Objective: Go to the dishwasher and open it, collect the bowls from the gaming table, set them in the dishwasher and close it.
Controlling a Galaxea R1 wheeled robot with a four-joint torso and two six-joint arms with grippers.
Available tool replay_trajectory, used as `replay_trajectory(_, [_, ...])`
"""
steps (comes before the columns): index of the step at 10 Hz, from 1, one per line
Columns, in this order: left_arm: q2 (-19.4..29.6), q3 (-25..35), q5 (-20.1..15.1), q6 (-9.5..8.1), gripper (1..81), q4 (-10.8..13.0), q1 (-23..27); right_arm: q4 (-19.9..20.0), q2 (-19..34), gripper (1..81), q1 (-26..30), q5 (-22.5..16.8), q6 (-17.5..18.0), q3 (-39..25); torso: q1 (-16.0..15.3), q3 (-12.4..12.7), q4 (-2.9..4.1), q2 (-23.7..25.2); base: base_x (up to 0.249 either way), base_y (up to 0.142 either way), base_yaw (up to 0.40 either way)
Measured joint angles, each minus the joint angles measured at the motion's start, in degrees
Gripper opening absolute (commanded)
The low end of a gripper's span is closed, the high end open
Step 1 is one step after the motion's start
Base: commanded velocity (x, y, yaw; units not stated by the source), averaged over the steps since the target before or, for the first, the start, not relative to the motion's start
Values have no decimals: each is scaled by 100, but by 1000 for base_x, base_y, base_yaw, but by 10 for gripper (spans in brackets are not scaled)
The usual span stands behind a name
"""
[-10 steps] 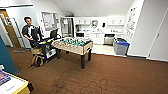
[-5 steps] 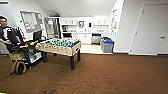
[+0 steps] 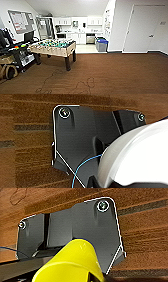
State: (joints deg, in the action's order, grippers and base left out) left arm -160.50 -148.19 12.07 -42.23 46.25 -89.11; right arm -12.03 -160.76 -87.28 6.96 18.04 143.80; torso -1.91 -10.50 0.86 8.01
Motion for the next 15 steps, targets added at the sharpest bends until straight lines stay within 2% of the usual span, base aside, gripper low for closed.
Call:
replay_trajectory(7, [52,1,168,-10,10,0,9,-1,-2,10,13,9,0,0,0,0,0,0,0,0,0])
replay_trajectory(10, [50,1,155,-11,10,0,-129,-6,-5,10,-83,-16,0,0,17,4,0,9,113,0,0])
replay_trajectory(13, [49,1,236,-10,10,0,55,-4,-2,10,60,52,0,5,9,2,0,4,136,0,0])
replay_trajectory(15, [50,1,179,-7,10,2,-35,-10,-7,10,-20,26,0,5,9,2,0,4,136,0,0])
